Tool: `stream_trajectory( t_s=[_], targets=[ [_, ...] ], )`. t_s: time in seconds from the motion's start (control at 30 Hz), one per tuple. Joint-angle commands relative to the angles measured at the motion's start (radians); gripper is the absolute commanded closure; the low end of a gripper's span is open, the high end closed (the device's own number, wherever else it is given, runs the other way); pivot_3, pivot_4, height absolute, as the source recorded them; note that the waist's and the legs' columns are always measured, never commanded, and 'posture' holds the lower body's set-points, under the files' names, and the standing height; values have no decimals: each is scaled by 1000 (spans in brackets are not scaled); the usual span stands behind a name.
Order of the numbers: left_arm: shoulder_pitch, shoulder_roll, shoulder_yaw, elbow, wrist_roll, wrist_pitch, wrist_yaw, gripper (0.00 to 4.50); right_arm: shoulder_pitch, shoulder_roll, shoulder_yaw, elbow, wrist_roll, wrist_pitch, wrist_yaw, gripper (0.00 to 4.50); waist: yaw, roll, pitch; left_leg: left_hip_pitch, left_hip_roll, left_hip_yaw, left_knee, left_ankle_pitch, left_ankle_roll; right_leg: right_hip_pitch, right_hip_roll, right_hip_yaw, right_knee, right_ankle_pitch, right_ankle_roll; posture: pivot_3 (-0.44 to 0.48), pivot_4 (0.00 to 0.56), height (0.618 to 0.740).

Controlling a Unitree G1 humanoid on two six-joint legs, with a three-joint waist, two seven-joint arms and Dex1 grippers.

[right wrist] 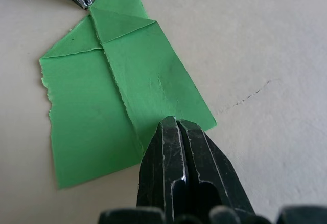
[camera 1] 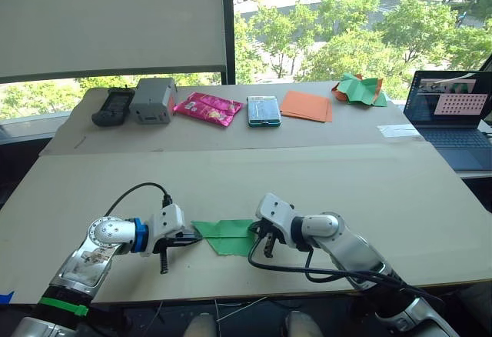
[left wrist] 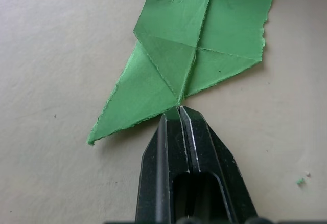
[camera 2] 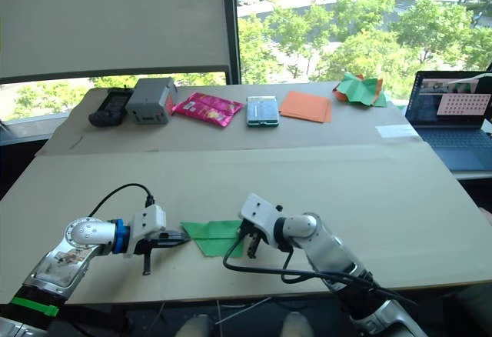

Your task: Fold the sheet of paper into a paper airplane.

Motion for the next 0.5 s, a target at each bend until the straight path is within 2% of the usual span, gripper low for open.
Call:
stream_trajectory(
  t_s=[0.03, 0.13, 0.43, 0.5],
  targets=[
    [44, 25, 4, 51, 18, 61, 9, 4500, 9, 2, 10, 34, -8, 32, 0, 4481, -1, 0, 0, 0, 0, 0, 0, 0, 0, 0, 0, 0, 0, 0, 0, 0, 150, 706],
    [53, 31, 38, -4, -13, 97, 23, 4500, 3, 12, 4, 22, -4, 19, -2, 4481, -2, -1, 1, 0, 0, 0, 0, 0, 0, -2, 0, 0, 0, 0, 0, 0, 150, 706],
    [112, 62, 267, -289, -260, 390, 81, 4500, -24, 44, -90, -108, 65, 42, -8, 4481, 6, -10, 14, -9, 1, 0, -2, 0, 0, -13, 0, -1, 0, 0, 0, 0, 150, 706],
    [116, 62, 302, -309, -285, 417, 95, 4500, -34, 41, -121, -162, 102, 59, 7, 3871, 11, -10, 16, -13, 1, 0, -2, 0, 0, -15, 1, -1, 1, 1, 0, 0, 150, 706]
  ],
)
